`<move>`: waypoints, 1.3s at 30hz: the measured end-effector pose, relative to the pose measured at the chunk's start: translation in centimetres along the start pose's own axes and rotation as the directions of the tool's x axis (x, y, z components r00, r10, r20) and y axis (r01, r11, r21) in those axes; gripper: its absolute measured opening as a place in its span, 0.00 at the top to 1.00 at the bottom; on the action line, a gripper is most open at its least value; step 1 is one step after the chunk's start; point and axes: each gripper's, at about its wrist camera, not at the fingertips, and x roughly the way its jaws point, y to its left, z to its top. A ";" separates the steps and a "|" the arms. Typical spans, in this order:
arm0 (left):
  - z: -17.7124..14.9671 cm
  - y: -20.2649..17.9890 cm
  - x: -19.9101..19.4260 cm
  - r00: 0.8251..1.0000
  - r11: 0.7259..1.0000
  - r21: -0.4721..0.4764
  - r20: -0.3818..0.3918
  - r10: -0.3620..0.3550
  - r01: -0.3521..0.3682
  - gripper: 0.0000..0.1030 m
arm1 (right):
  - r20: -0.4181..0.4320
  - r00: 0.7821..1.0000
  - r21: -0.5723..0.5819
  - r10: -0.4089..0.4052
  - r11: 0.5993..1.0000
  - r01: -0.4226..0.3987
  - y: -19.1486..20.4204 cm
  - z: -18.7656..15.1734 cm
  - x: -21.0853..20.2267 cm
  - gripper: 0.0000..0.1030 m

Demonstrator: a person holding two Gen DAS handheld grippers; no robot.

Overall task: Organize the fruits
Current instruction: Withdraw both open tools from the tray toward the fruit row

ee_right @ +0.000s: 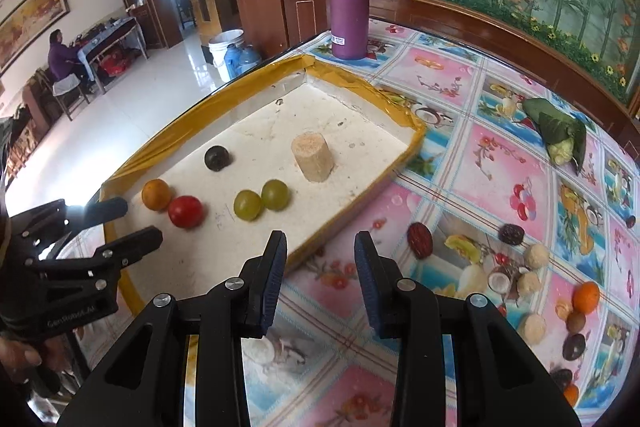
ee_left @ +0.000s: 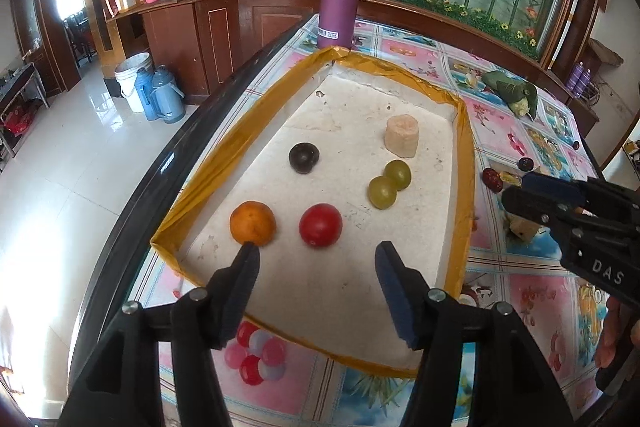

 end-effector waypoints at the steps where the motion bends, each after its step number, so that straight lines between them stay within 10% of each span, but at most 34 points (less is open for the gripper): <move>1: 0.0 -0.4 -0.2 1.000 1.000 0.004 0.007 -0.001 0.001 0.34 | 0.011 1.000 0.004 -0.008 1.000 0.008 -0.3 -0.7 -0.9 0.67; 23: -1.9 -14.8 -1.6 0.992 0.976 0.181 -0.004 -0.122 0.121 0.21 | 0.010 0.978 0.296 -0.209 0.935 0.197 -13.8 -14.6 -11.4 0.65; 39: -3.5 -18.2 -0.3 0.994 0.968 0.231 -0.066 -0.084 0.097 0.16 | -0.066 0.985 0.378 -0.156 0.910 0.170 -20.4 -16.8 -8.6 0.61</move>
